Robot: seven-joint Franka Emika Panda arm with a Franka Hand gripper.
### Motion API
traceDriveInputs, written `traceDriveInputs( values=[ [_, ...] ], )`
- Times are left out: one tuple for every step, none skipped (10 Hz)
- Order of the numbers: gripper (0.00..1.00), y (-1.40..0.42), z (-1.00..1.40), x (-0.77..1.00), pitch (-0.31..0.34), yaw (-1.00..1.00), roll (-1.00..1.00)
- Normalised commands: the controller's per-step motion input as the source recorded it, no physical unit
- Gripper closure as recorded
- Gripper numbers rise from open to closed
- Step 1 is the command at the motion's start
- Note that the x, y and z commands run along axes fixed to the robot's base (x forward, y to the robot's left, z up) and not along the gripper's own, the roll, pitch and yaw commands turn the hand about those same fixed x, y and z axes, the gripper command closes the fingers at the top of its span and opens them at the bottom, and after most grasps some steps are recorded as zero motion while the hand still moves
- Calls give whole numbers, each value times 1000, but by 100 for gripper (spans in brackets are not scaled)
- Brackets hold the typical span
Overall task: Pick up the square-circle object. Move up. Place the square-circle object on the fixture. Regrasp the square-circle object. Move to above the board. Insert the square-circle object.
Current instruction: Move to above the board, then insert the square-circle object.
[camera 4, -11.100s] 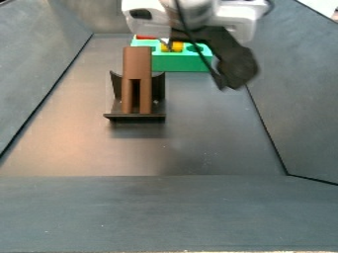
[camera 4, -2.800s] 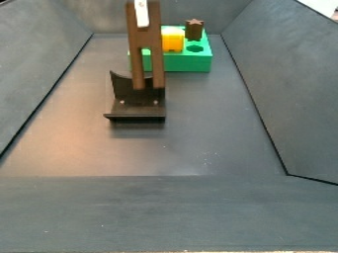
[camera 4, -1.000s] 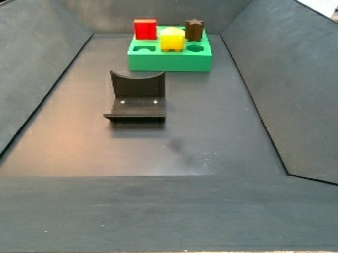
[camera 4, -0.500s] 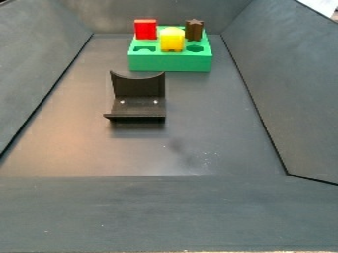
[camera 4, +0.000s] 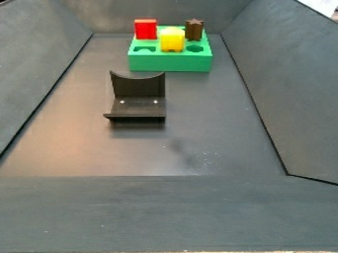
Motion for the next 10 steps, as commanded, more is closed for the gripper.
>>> traceDriveInputs(
  values=[
    [100, 5, -1, -27, -104, 202, -10],
    [100, -206, -154, 0, -147, -894, -77],
    [100, -240, -183, 0, -170, -860, -77],
    [100, -291, -229, 0, -186, -820, -59],
    [100, -369, -303, 0, -216, -757, -31],
    [100, -397, -349, 0, -234, -726, -17],
    [100, -391, -326, 0, -229, -734, -21],
    [100, -363, -171, 0, -156, -811, -44],
    [100, -317, -169, 0, -141, -857, -41],
    [100, -309, -171, 0, -139, -866, -43]
  ],
)
